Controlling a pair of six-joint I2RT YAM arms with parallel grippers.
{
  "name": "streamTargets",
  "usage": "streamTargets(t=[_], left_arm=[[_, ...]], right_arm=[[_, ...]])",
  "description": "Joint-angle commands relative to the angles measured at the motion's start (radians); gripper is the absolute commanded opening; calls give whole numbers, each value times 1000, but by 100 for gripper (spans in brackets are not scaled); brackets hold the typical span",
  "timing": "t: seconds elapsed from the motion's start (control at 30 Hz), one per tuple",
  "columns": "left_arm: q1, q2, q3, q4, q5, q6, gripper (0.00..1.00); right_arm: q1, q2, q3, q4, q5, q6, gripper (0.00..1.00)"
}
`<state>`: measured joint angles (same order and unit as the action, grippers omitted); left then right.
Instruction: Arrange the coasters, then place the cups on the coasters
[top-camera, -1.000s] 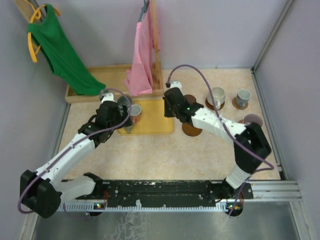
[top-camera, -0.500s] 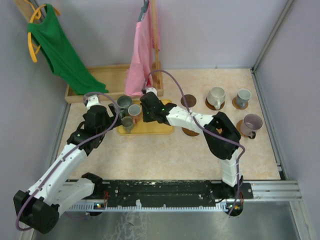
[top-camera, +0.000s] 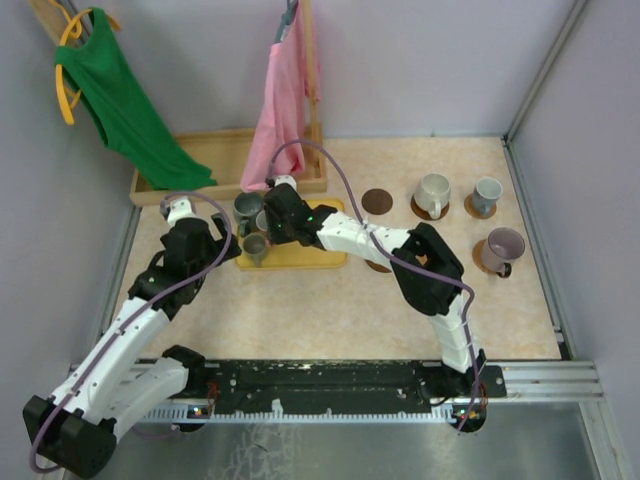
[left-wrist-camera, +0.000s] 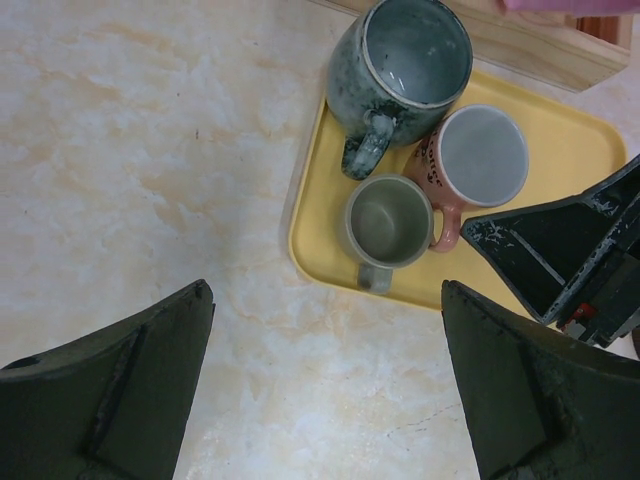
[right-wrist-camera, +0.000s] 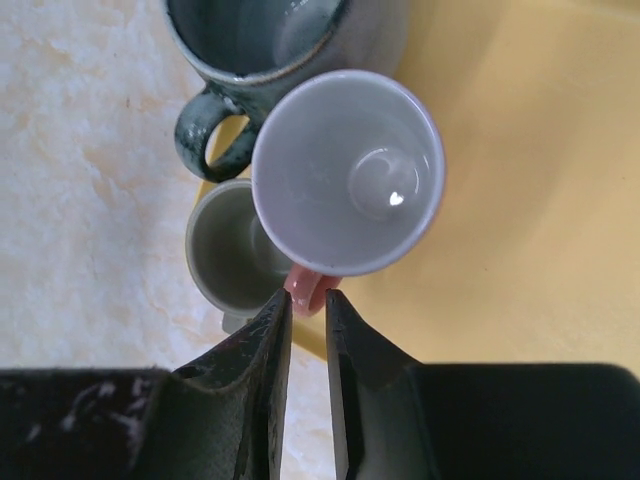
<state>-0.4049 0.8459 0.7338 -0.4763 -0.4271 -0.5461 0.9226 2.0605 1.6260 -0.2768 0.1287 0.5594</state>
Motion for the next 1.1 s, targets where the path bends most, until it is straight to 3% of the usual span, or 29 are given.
streamTargets(t=[0.0, 1.07], left_arm=[[8, -16, -13, -10, -10, -3, 100], [10, -44, -51, 8, 16, -9, 100]], right_arm=[[14, 28, 80, 13, 4, 6, 21], [39, 59, 86, -68, 150, -52, 23]])
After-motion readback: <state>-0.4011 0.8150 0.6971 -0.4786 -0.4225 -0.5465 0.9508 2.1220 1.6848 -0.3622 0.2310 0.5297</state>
